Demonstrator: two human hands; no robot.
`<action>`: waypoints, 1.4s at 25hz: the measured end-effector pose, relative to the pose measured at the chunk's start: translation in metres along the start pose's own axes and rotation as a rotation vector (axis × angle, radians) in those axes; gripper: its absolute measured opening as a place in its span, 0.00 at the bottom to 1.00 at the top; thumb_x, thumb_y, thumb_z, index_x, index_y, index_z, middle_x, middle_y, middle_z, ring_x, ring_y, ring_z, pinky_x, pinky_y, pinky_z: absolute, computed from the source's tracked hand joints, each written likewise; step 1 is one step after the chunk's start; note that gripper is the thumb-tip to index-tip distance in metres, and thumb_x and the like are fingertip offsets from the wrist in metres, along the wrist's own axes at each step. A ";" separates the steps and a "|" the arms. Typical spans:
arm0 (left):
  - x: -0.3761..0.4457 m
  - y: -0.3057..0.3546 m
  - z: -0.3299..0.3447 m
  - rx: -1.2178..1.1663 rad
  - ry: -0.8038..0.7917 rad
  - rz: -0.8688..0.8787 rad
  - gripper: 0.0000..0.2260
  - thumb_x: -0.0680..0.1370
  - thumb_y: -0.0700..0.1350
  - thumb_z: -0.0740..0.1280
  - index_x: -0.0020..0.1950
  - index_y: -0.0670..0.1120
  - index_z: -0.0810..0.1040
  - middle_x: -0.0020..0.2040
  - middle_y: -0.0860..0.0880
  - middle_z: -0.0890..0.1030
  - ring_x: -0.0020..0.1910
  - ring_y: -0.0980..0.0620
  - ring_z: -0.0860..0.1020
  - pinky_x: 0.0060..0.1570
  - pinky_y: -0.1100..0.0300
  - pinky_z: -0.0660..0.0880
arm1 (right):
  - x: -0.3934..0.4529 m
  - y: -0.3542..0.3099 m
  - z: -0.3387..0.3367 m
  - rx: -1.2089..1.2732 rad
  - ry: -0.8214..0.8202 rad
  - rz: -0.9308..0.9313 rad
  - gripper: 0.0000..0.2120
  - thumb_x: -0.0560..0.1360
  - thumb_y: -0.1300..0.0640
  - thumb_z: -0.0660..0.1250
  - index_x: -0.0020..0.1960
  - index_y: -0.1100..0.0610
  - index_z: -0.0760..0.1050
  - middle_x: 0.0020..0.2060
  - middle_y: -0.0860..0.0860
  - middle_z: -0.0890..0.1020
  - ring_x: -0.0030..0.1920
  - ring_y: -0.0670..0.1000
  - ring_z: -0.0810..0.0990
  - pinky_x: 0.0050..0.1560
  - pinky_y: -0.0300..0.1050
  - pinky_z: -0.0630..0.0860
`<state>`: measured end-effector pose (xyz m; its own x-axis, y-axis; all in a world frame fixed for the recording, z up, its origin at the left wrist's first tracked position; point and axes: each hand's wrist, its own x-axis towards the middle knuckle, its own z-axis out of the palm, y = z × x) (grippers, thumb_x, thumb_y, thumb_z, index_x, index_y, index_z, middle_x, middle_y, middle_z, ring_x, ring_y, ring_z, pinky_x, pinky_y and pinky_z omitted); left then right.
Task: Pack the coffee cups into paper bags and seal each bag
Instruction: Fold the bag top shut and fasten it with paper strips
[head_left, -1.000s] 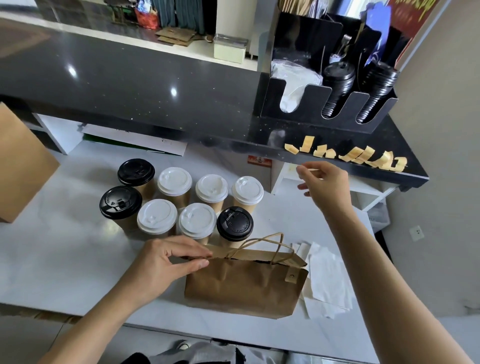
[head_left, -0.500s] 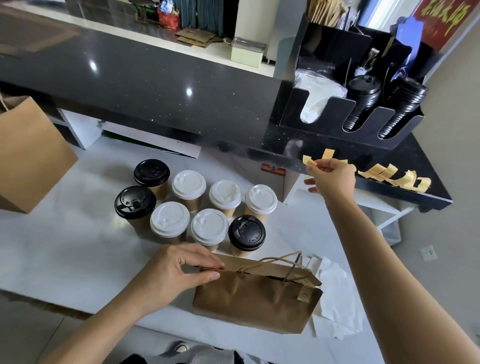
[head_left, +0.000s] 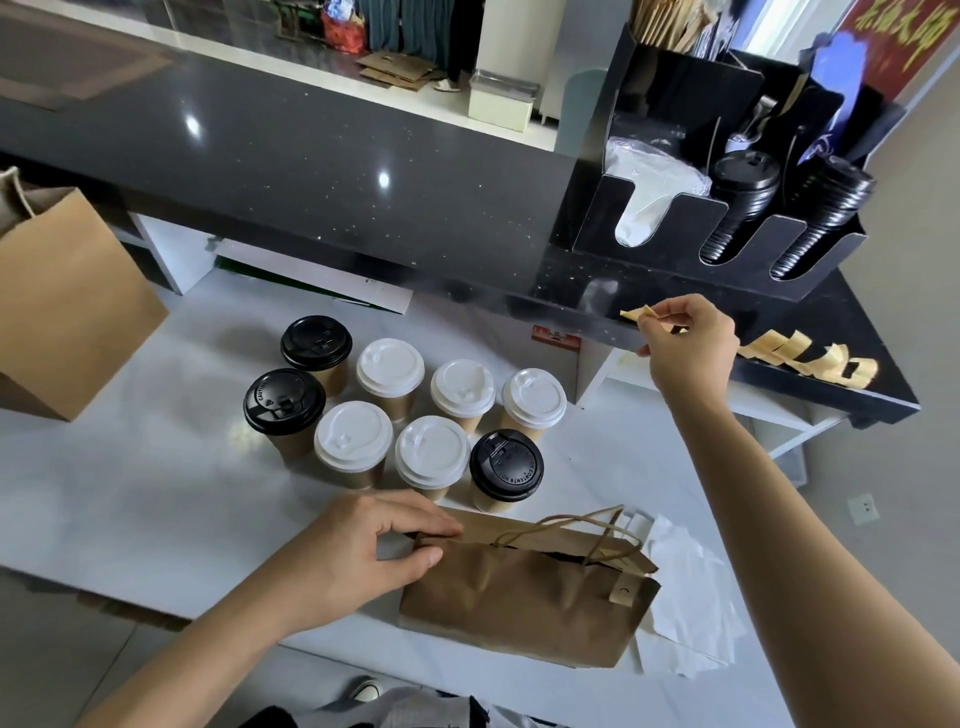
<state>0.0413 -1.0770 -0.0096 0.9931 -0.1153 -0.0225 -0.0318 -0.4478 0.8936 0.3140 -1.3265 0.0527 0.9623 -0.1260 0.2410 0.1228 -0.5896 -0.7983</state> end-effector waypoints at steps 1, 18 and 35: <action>-0.001 0.000 0.000 0.009 0.001 0.002 0.11 0.78 0.44 0.74 0.58 0.56 0.86 0.58 0.64 0.83 0.60 0.62 0.80 0.62 0.70 0.71 | -0.004 0.004 0.001 -0.002 0.012 0.005 0.04 0.77 0.58 0.71 0.46 0.51 0.78 0.46 0.48 0.84 0.36 0.51 0.86 0.35 0.39 0.76; 0.003 -0.010 0.000 0.026 -0.004 0.060 0.11 0.78 0.47 0.74 0.59 0.57 0.85 0.57 0.66 0.83 0.58 0.63 0.81 0.61 0.62 0.76 | -0.132 -0.070 -0.060 0.045 -0.160 -0.270 0.05 0.76 0.55 0.76 0.46 0.47 0.82 0.40 0.40 0.84 0.31 0.48 0.71 0.32 0.38 0.71; 0.009 -0.026 0.001 -0.113 0.059 0.099 0.07 0.73 0.49 0.79 0.49 0.56 0.85 0.48 0.55 0.87 0.47 0.51 0.85 0.53 0.49 0.82 | -0.253 -0.094 -0.042 -0.237 -0.159 -0.522 0.02 0.76 0.51 0.73 0.47 0.46 0.85 0.29 0.41 0.67 0.30 0.46 0.69 0.29 0.45 0.70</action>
<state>0.0507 -1.0669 -0.0339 0.9907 -0.1001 0.0920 -0.1206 -0.3339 0.9349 0.0490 -1.2726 0.0901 0.8159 0.3389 0.4685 0.5498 -0.7056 -0.4470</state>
